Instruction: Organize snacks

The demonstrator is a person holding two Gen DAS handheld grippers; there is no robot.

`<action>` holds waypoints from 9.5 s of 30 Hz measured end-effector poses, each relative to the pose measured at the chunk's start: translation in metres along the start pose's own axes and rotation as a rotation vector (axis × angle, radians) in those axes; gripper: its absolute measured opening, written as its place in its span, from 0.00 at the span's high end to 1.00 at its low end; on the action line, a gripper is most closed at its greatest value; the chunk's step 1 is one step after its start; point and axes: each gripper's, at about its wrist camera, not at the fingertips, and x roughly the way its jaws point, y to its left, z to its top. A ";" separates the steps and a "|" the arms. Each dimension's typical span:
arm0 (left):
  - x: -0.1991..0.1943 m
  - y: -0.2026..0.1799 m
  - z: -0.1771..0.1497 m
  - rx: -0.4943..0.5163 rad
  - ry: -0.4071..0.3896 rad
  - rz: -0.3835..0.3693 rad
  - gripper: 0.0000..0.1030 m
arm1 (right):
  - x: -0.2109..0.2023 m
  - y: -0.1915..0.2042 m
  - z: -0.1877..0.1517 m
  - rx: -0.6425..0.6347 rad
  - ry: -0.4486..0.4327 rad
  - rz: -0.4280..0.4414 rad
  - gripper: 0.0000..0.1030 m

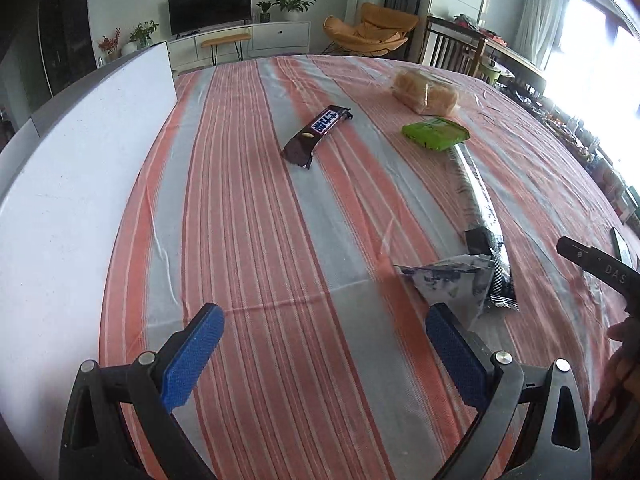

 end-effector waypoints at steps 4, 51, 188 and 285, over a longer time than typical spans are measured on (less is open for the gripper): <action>0.004 0.008 0.001 -0.013 -0.013 0.010 0.03 | 0.001 0.001 -0.001 -0.005 0.001 0.005 0.29; 0.007 -0.001 0.000 0.053 -0.005 0.058 0.00 | 0.008 0.016 -0.005 -0.094 0.000 -0.063 0.18; 0.054 0.013 0.133 0.011 0.112 0.056 0.84 | 0.004 -0.001 0.000 -0.009 -0.002 0.082 0.14; -0.094 0.009 0.020 -0.004 -0.075 -0.134 0.06 | -0.022 0.004 0.015 -0.021 -0.067 -0.011 0.32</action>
